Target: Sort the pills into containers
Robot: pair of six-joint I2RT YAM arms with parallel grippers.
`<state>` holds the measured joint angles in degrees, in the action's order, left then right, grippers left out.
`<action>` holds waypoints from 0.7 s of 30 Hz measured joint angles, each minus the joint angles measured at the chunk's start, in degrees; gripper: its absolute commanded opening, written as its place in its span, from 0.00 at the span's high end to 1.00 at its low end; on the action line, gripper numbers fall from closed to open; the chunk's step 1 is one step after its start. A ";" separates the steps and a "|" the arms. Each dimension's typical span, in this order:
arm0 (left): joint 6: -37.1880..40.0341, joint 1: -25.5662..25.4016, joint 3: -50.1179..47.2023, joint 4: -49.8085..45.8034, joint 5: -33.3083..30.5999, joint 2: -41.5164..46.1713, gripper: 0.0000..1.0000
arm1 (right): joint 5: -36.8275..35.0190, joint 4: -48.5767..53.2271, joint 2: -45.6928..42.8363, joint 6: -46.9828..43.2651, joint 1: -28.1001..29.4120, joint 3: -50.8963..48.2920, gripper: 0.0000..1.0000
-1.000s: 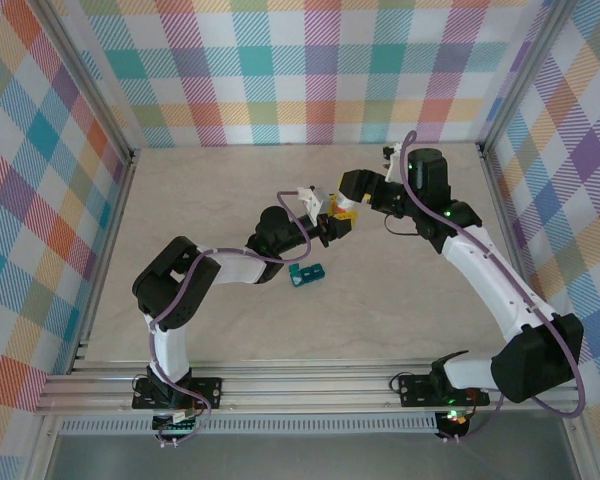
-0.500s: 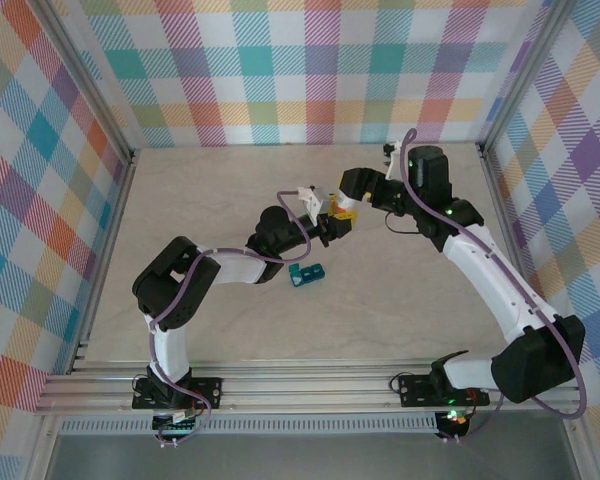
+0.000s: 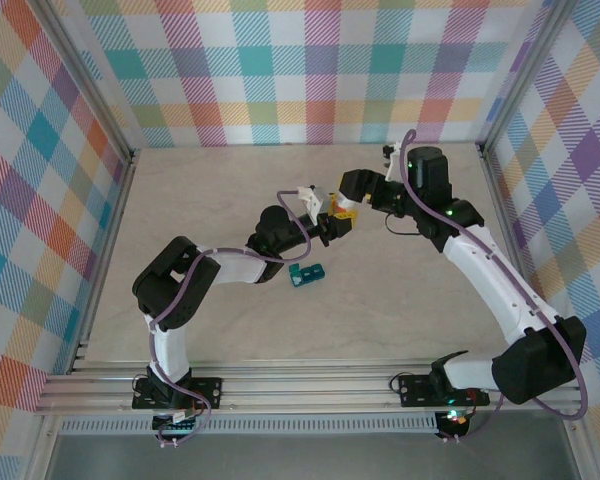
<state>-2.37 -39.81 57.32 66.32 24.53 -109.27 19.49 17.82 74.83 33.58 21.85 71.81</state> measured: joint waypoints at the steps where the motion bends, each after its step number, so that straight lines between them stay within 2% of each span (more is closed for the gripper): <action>1: 0.00 0.00 0.07 0.00 0.00 -0.07 1.00 | 0.02 0.07 -0.17 -0.02 0.00 0.00 0.21; 21: 0.04 0.15 1.01 -0.15 -0.15 -0.48 1.00 | -0.42 1.92 -3.54 0.22 1.84 0.22 0.22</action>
<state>-2.33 -39.66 58.33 66.17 24.38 -109.75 19.07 19.75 71.29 33.80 23.68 72.03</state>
